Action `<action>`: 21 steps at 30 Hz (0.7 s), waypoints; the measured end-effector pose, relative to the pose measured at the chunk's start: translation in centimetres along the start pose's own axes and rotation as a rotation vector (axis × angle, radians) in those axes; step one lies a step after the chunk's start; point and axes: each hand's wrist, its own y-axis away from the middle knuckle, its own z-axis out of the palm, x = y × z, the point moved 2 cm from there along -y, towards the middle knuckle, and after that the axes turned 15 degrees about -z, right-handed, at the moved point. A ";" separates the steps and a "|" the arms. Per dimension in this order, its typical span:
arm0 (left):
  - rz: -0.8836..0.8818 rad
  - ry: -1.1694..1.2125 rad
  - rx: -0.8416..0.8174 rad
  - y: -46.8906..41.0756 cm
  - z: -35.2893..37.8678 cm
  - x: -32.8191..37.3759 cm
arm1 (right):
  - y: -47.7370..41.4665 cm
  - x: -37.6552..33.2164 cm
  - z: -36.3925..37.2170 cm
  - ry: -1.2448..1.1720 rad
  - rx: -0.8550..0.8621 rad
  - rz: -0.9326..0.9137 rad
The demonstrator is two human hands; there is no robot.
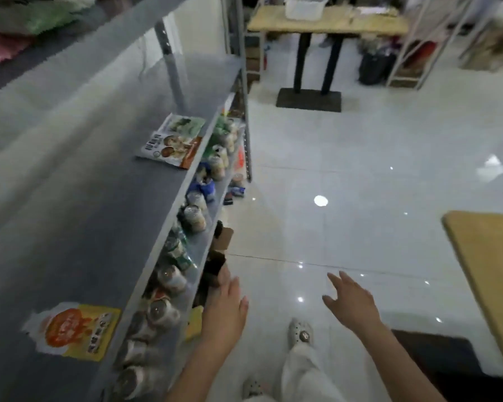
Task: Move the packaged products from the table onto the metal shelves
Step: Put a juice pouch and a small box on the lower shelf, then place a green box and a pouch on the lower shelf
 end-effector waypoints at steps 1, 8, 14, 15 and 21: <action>0.053 -0.125 -0.186 -0.2 0.7 1.7 | 2.1 2.0 -0.4 -0.067 0.021 0.084; 0.522 -0.489 -0.306 4.8 1.6 16.2 | 18.3 10.3 -1.0 -0.368 0.235 0.479; 0.875 -0.401 -0.094 11.9 0.6 27.1 | 29.9 13.0 -0.3 -0.315 0.501 0.699; 0.914 -0.340 -0.059 13.2 0.4 28.6 | 31.4 13.6 0.0 -0.284 0.537 0.730; 0.977 -0.248 -0.077 20.8 4.1 35.5 | 37.5 20.0 4.1 -0.163 0.653 0.920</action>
